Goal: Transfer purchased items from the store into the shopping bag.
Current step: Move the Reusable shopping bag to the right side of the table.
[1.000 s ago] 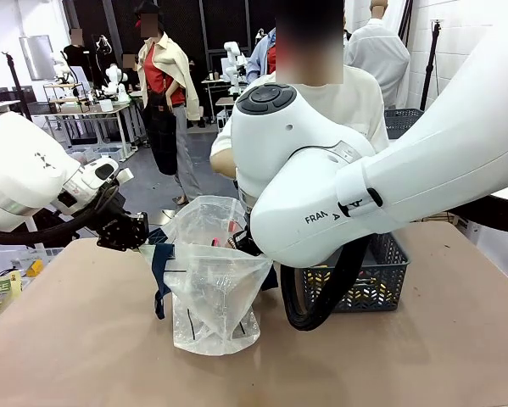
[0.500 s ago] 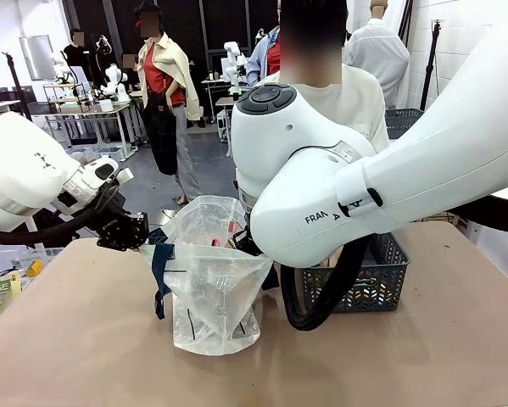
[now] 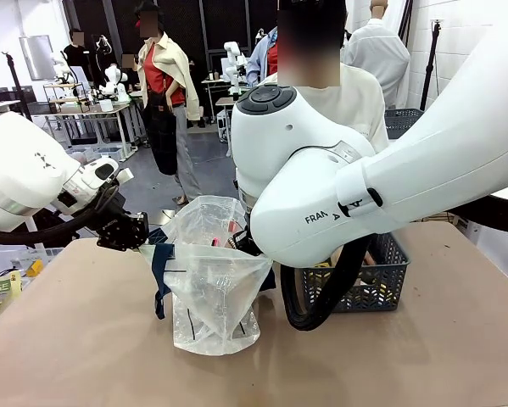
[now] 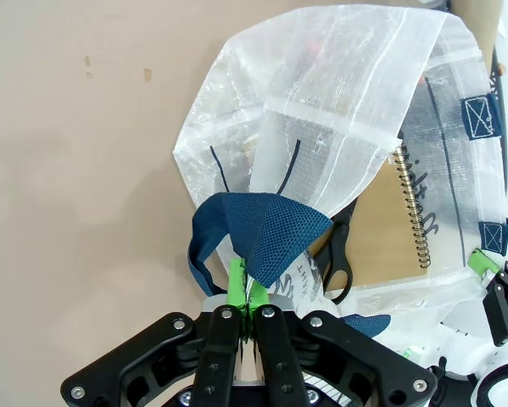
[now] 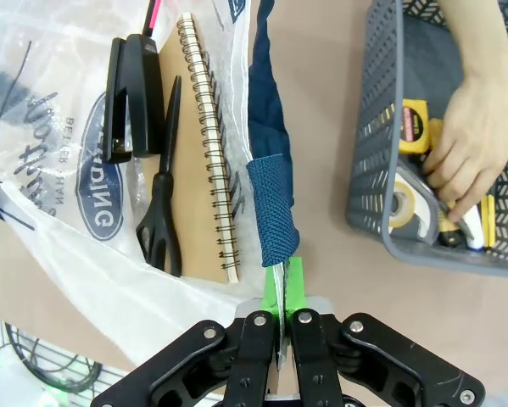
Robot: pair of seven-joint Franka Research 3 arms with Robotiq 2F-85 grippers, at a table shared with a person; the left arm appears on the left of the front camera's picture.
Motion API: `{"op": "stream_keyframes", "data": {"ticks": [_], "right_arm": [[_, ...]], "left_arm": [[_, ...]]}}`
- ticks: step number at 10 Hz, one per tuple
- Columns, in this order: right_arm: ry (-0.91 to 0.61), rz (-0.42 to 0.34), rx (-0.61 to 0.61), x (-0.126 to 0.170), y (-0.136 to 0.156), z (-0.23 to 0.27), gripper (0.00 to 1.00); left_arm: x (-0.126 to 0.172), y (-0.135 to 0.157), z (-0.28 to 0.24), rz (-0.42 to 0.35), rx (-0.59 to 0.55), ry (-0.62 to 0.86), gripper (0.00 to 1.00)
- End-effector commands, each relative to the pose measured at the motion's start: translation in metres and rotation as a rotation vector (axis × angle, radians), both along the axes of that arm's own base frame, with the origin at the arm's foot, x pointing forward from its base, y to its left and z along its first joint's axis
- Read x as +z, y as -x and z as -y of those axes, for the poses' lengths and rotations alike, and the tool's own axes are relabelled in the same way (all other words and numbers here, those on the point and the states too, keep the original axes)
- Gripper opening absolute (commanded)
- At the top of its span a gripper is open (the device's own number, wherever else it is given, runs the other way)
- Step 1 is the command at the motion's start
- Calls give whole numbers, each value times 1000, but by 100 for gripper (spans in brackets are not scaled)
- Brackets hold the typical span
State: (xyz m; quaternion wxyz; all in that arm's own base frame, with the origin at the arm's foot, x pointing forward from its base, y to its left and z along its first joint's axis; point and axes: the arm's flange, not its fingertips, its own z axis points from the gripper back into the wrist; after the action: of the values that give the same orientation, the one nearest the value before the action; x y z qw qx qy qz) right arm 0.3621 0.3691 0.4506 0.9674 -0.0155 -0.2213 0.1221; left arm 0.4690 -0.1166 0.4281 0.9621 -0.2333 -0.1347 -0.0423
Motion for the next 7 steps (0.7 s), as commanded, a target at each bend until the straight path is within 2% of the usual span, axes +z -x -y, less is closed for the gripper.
{"op": "stream_keyframes", "data": {"ticks": [1,7], "right_arm": [[2,0,-4,1,0,1,0],[2,0,-4,1,0,1,0]], "left_arm": [[2,0,-4,1,8,-4,0],[2,0,-4,1,8,-4,0]]}}
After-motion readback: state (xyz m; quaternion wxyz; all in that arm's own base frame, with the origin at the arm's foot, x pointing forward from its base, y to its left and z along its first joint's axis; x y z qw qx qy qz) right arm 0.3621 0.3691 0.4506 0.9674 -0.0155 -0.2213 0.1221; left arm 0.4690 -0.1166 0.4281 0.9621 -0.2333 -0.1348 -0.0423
